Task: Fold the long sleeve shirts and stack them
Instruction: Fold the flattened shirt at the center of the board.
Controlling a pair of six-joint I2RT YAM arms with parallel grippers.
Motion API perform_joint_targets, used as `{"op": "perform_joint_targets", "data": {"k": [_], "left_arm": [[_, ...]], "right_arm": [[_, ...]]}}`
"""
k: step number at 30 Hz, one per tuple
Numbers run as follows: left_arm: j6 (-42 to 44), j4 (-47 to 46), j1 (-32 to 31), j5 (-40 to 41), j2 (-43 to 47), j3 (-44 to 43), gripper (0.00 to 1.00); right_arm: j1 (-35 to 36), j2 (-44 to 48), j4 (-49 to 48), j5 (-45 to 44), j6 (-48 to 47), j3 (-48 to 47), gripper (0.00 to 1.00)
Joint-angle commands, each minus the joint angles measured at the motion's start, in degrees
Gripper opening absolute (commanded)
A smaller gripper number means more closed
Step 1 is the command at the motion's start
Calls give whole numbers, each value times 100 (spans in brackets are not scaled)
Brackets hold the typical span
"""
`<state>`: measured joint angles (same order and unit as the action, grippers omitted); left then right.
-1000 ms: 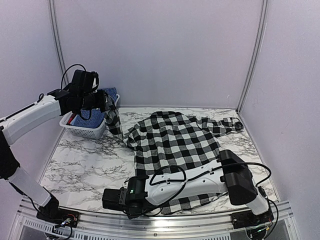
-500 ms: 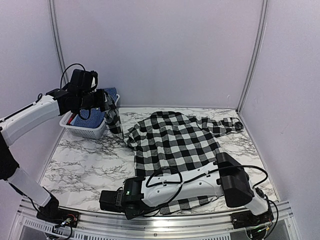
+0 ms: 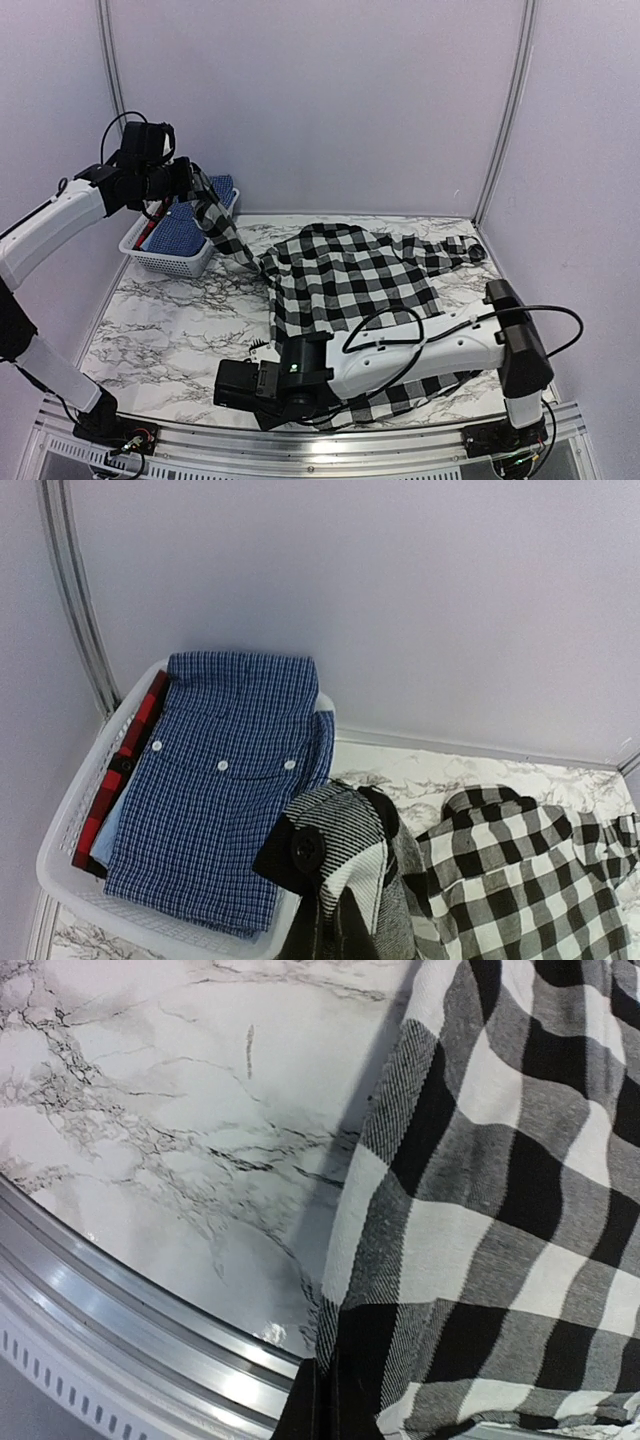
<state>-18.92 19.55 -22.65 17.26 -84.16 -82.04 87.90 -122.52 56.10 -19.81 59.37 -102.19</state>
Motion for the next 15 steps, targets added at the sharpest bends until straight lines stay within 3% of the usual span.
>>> {"op": "perform_joint_targets", "data": {"k": [1, 15], "left_arm": [[-103, -118, -3, -387, -148, -685, 0], [94, -537, -1246, -438, -1874, -2865, 0]], "right_arm": [[20, 816, -455, -70, 111, 686, 0], [-192, 2415, -1384, -83, 629, 3125, 0]]}}
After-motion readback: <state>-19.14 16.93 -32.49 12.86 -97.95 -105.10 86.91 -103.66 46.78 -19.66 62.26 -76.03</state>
